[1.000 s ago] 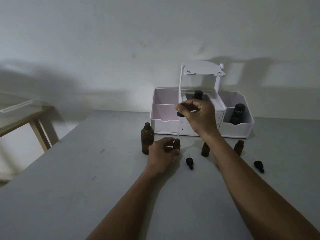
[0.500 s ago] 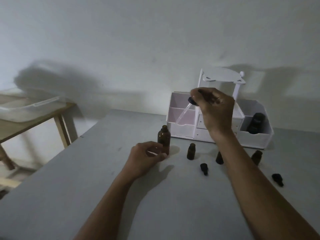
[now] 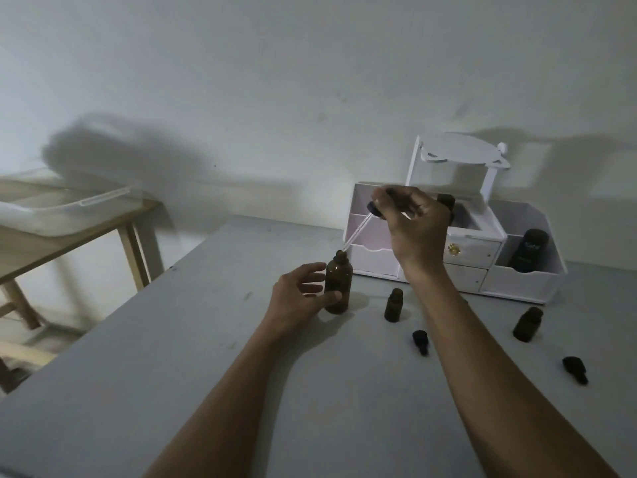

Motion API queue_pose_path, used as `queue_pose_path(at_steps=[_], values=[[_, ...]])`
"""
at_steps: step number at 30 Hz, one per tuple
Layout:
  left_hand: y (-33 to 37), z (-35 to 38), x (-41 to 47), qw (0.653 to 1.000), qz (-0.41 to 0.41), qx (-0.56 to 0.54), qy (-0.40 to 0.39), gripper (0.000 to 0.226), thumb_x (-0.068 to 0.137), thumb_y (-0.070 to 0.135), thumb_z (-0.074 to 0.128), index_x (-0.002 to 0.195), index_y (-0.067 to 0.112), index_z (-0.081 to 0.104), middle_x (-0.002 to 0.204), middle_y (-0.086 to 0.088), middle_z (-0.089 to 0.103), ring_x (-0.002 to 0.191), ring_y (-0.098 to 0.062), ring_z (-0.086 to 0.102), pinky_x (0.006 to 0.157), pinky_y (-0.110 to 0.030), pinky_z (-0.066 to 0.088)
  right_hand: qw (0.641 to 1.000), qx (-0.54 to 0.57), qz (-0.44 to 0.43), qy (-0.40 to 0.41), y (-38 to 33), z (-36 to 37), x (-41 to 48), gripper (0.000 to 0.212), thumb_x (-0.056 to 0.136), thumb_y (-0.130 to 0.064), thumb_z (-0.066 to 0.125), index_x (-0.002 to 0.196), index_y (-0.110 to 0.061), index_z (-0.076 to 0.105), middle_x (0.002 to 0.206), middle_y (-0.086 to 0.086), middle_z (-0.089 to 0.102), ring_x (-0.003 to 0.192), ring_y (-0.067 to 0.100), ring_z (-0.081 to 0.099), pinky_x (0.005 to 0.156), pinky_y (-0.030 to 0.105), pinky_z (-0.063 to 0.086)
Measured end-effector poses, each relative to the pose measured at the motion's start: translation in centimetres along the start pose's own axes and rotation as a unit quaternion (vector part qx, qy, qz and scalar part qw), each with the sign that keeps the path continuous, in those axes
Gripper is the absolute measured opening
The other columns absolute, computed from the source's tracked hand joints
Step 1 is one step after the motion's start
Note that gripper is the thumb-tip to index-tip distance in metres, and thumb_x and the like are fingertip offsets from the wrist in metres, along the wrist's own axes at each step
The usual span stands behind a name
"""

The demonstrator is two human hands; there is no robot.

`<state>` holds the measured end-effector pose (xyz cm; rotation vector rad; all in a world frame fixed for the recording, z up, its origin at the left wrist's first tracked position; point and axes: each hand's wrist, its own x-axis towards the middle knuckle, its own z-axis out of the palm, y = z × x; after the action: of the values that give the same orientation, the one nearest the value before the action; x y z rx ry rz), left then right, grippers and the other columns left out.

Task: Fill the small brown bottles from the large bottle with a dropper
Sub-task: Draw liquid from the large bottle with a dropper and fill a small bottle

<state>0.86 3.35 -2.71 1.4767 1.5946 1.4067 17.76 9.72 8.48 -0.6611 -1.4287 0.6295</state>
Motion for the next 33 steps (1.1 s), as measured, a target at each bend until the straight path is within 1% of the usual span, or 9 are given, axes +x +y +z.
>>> queue_pose_path(at_steps=[3, 5, 10, 13, 18, 22, 27, 30, 33], values=[[-0.1, 0.1, 0.0, 1.0, 0.002, -0.009, -0.003, 0.051, 0.076, 0.017, 0.084, 0.123, 0.026, 0.068, 0.107, 0.005, 0.074, 0.094, -0.004, 0.071, 0.083, -0.024, 0.057, 1.0, -0.004, -0.008, -0.02, 0.0, 0.4, -0.2, 0.01, 0.086, -0.014, 0.075, 0.094, -0.009, 0.074, 0.077, -0.009, 0.071, 0.071, -0.006, 0.068, 0.069, 0.008, 0.052], [-0.2, 0.2, 0.0, 1.0, -0.001, -0.011, -0.005, 0.049, 0.078, 0.016, 0.082, 0.123, 0.028, 0.068, 0.106, 0.007, 0.074, 0.091, -0.001, 0.071, 0.076, -0.017, 0.055, 0.999, -0.013, -0.01, -0.044, 0.2, 0.8, -0.3, 0.01, 0.086, -0.014, 0.074, 0.095, -0.01, 0.073, 0.077, -0.012, 0.069, 0.071, -0.01, 0.067, 0.068, 0.004, 0.048], [-0.2, 0.3, -0.1, 1.0, -0.009, -0.017, 0.0, 0.05, 0.079, 0.018, 0.081, 0.126, 0.027, 0.067, 0.107, 0.007, 0.074, 0.093, -0.006, 0.071, 0.08, -0.025, 0.057, 0.993, -0.054, 0.008, -0.108, 1.0, 1.8, -0.9, 0.019, 0.086, -0.017, 0.074, 0.101, -0.006, 0.074, 0.08, -0.01, 0.071, 0.071, -0.009, 0.068, 0.066, 0.003, 0.048], [-0.2, 0.4, -0.1, 1.0, -0.005, -0.018, 0.003, 0.048, 0.079, 0.016, 0.08, 0.124, 0.028, 0.068, 0.106, 0.008, 0.074, 0.089, -0.002, 0.071, 0.073, -0.018, 0.055, 0.984, -0.109, 0.004, -0.139, 1.8, 2.0, -1.5, 0.019, 0.084, -0.02, 0.076, 0.1, -0.01, 0.076, 0.087, -0.004, 0.074, 0.074, -0.009, 0.067, 0.069, 0.002, 0.049], [-0.2, 0.3, -0.1, 1.0, -0.005, -0.014, 0.003, 0.047, 0.08, 0.016, 0.08, 0.124, 0.027, 0.067, 0.106, 0.008, 0.073, 0.087, 0.003, 0.07, 0.067, -0.012, 0.053, 0.971, -0.173, 0.024, -0.165, 3.3, 2.1, -2.4, 0.017, 0.081, -0.024, 0.079, 0.094, -0.013, 0.078, 0.09, -0.002, 0.076, 0.081, 0.006, 0.07, 0.073, 0.007, 0.052], [-0.2, 0.3, -0.2, 1.0, -0.003, -0.004, 0.003, 0.05, 0.08, 0.02, 0.08, 0.128, 0.025, 0.066, 0.11, 0.006, 0.074, 0.091, -0.003, 0.071, 0.078, -0.023, 0.058, 0.969, -0.186, 0.028, -0.159, 3.6, 2.1, -2.6, 0.02, 0.08, -0.027, 0.079, 0.094, -0.014, 0.078, 0.089, -0.002, 0.076, 0.08, 0.005, 0.069, 0.073, 0.009, 0.051], [0.0, 0.3, -0.8, 1.0, -0.004, 0.013, 0.025, 0.05, 0.079, 0.022, 0.081, 0.127, 0.023, 0.066, 0.109, 0.005, 0.073, 0.09, -0.004, 0.071, 0.082, -0.026, 0.059, 0.971, -0.183, 0.022, -0.15, 2.7, 1.0, -2.8, 0.033, 0.079, -0.034, 0.08, 0.107, -0.017, 0.074, 0.091, -0.007, 0.073, 0.077, -0.006, 0.065, 0.065, -0.003, 0.045], [0.2, 0.2, -1.9, 0.999, -0.028, 0.019, 0.039, 0.045, 0.079, 0.024, 0.082, 0.122, 0.023, 0.068, 0.105, 0.001, 0.073, 0.092, -0.009, 0.07, 0.087, -0.031, 0.057, 0.975, -0.183, 0.015, -0.127, 1.9, -1.4, -2.8, 0.028, 0.082, -0.032, 0.078, 0.105, -0.017, 0.074, 0.089, -0.01, 0.071, 0.077, -0.009, 0.064, 0.066, -0.002, 0.045], [0.8, 0.5, -3.2, 0.998, -0.039, 0.03, 0.041, 0.033, 0.08, 0.023, 0.081, 0.111, 0.023, 0.072, 0.092, 0.005, 0.075, 0.085, -0.008, 0.07, 0.083, -0.025, 0.055, 0.976, -0.188, 0.014, -0.108, 1.3, -4.5, -3.3, 0.02, 0.084, -0.025, 0.076, 0.101, -0.016, 0.073, 0.087, -0.009, 0.071, 0.079, -0.008, 0.064, 0.068, 0.001, 0.047]])
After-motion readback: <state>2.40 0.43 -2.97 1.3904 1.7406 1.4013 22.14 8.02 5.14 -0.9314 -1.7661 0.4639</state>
